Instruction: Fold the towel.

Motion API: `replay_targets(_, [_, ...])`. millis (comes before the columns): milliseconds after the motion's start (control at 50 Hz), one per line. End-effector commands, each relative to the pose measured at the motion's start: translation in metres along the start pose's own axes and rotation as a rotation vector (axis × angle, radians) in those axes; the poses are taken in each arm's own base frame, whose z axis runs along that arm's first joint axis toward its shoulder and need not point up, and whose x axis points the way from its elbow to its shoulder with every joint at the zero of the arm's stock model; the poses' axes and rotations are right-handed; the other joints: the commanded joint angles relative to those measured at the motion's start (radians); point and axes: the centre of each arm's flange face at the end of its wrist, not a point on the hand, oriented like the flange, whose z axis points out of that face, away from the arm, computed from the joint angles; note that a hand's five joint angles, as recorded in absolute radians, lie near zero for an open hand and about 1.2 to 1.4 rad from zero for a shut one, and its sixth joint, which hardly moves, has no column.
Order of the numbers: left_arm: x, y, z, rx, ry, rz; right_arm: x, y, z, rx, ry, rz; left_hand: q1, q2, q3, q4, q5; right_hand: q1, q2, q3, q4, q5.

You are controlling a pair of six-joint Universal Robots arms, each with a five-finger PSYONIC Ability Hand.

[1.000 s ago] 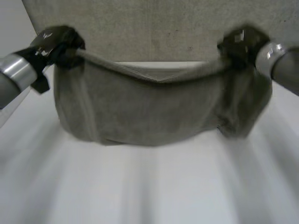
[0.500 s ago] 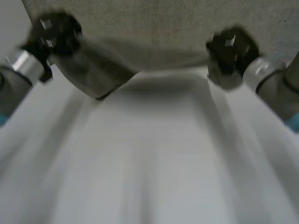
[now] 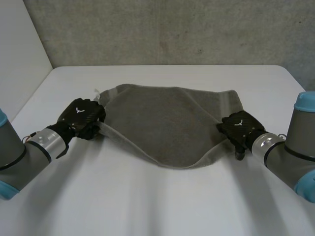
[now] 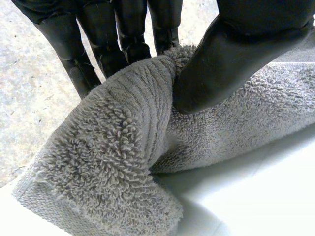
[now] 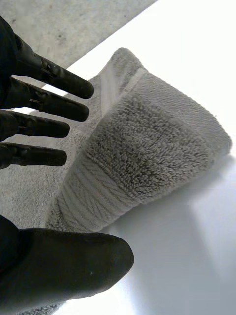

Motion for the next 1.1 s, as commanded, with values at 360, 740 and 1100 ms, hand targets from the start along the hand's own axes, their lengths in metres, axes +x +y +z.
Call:
replay_targets(360, [-0.014, 0.004, -0.005, -0.014, -0.042, -0.019, 0.028, 0.013, -0.001, -0.120, -0.017, 0.078, 0.131, 0.050, 0.046, 0.032, 0.083, 0.418, 0.417, 0.416, 0.420, 0.452])
replay_targets(740, [-0.025, -0.084, -0.041, 0.140, -0.104, 0.054, 0.109, -0.069, -0.072, 0.144, 0.171, 0.179, 0.131, 0.050, 0.046, 0.032, 0.083, 0.940, 0.939, 0.938, 0.943, 0.974])
replay_targets(1100, [-0.011, -0.116, -0.084, 0.213, -0.064, 0.044, 0.154, -0.042, -0.103, 0.152, 0.187, 0.218, 0.131, 0.050, 0.046, 0.032, 0.083, 0.940, 0.939, 0.938, 0.943, 0.974])
